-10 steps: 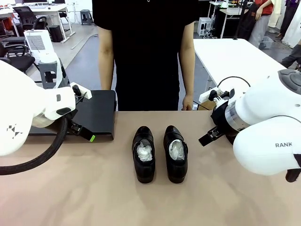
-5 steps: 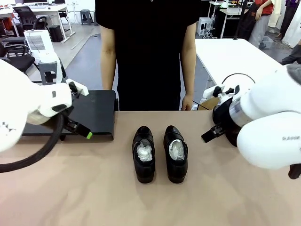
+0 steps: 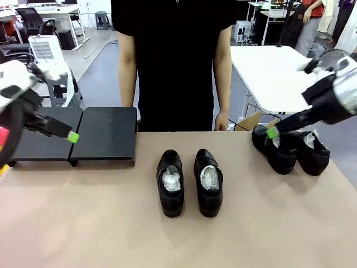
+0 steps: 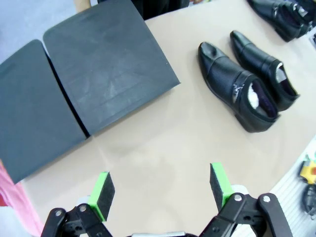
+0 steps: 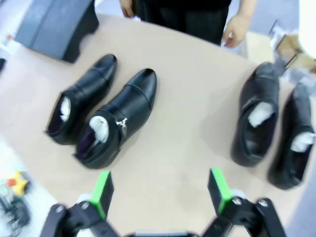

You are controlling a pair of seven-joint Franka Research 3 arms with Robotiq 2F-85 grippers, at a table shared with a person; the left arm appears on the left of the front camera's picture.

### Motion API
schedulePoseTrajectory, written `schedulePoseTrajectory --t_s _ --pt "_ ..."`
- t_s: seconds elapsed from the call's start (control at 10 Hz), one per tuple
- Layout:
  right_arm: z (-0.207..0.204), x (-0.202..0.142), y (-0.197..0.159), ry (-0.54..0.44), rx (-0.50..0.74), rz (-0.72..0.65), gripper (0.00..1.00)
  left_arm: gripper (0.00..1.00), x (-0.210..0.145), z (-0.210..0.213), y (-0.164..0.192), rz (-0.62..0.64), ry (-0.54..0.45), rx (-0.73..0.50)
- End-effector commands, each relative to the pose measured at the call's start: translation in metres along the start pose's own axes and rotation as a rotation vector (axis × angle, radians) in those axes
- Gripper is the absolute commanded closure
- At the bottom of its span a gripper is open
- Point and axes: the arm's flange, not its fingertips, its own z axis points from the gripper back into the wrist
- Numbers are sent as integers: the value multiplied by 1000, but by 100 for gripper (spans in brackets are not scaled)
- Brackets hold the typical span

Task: Organize the shoes by placing them on the stand.
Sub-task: Pick up one Shoe and place it in the middle of the table.

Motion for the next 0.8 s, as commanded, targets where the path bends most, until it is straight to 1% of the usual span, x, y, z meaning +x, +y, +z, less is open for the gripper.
schedulePoseTrajectory --t_s 0.0,0.1,0.3,0.5,0.6,0.7 --pt "8 -3 -35 9 97 -49 0 0 0 15 33 27 -16 -86" --pt "18 -7 -53 -21 151 -91 0 0 -2 24 51 58 -41 -112" --pt "30 -15 -73 -56 233 -143 0 0 -6 43 71 87 -67 -136" --pt "39 -16 -86 -79 283 -142 0 0 -5 54 79 75 -89 -168" --pt "42 -16 -92 -87 302 -150 0 0 -4 56 83 73 -96 -165" --pt "46 -17 -97 -101 310 -139 0 0 -6 60 90 90 -109 -193"
